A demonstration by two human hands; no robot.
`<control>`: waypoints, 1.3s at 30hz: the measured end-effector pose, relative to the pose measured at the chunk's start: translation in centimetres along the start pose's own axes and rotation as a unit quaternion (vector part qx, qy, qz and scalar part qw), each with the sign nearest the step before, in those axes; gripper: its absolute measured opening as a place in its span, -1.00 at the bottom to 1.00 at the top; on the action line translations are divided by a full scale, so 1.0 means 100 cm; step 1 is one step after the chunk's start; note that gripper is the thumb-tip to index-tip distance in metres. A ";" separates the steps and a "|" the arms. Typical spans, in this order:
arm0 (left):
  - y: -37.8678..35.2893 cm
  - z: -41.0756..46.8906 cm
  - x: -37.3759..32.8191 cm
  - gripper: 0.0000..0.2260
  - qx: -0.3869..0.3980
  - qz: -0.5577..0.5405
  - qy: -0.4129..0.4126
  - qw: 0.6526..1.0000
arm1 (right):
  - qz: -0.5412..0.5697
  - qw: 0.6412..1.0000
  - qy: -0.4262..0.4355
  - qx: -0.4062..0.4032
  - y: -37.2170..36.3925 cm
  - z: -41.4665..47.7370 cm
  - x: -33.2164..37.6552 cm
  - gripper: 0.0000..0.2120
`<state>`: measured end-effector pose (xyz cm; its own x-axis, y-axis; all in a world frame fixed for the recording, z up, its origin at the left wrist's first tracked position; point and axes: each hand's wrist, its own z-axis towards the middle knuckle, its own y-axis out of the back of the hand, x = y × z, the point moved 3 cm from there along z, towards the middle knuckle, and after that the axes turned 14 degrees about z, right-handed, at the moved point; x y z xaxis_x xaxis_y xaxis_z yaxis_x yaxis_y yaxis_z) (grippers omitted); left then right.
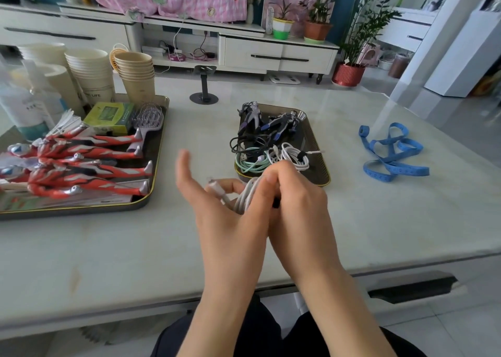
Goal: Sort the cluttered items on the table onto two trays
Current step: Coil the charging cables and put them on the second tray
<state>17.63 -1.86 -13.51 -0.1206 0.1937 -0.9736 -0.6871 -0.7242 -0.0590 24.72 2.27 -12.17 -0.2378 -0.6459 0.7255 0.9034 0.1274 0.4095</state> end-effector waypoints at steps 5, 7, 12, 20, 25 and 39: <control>-0.001 0.001 0.006 -0.70 0.002 0.044 0.040 0.998 | 0.043 0.998 -0.021 -0.038 -0.006 -0.006 -0.004 -0.76; 0.000 0.001 0.003 -0.75 0.022 0.061 0.027 0.998 | 0.061 0.997 -0.017 -0.049 -0.008 -0.008 -0.006 -0.88; 0.001 -0.004 -0.001 -0.82 0.031 0.034 0.006 0.999 | -0.046 0.988 0.127 -0.072 -0.007 -0.012 -0.002 -0.93; -0.002 -0.007 0.000 -0.71 0.126 -0.100 0.061 0.985 | -0.093 0.965 0.215 -0.114 0.000 -0.013 -0.003 -0.93; 0.001 0.001 0.008 -0.79 0.164 -0.187 0.120 0.961 | -0.075 0.977 0.173 -0.097 -0.002 -0.010 -0.003 -0.83; 0.013 0.015 0.029 -0.74 0.105 -0.178 0.163 0.965 | -0.074 0.989 0.126 -0.018 -0.009 -0.008 0.004 -0.91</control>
<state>15.26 -1.25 -16.07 0.3570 0.1625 -0.9199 -0.7773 -0.4944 -0.3890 24.12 1.29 -12.63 -0.2766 -0.8228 0.4966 0.8784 -0.0068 0.4779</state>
